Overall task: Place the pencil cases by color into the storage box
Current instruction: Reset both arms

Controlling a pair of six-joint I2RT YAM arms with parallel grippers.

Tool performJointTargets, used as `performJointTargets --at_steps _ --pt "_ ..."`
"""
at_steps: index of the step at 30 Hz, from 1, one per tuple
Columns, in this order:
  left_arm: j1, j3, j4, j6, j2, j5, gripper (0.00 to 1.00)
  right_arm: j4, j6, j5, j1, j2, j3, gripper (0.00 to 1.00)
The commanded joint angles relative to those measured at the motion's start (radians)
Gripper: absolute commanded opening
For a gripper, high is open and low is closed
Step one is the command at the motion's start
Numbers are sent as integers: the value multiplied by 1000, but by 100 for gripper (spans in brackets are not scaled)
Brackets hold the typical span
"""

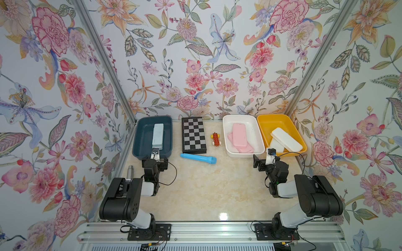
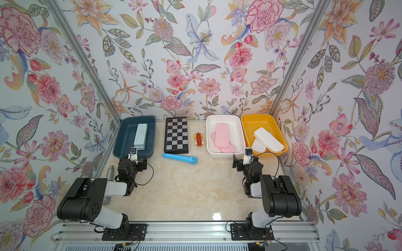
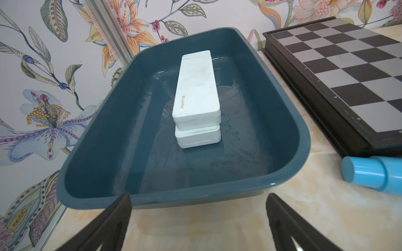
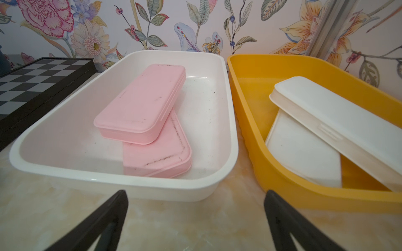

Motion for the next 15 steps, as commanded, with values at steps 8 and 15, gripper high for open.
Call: performJointTargets --at_steps 8,15 --pt "1 15 3 10 7 0 98 -8 -4 7 14 -13 11 100" --pt "3 16 2 10 8 0 98 6 -4 11 14 -16 3 100"
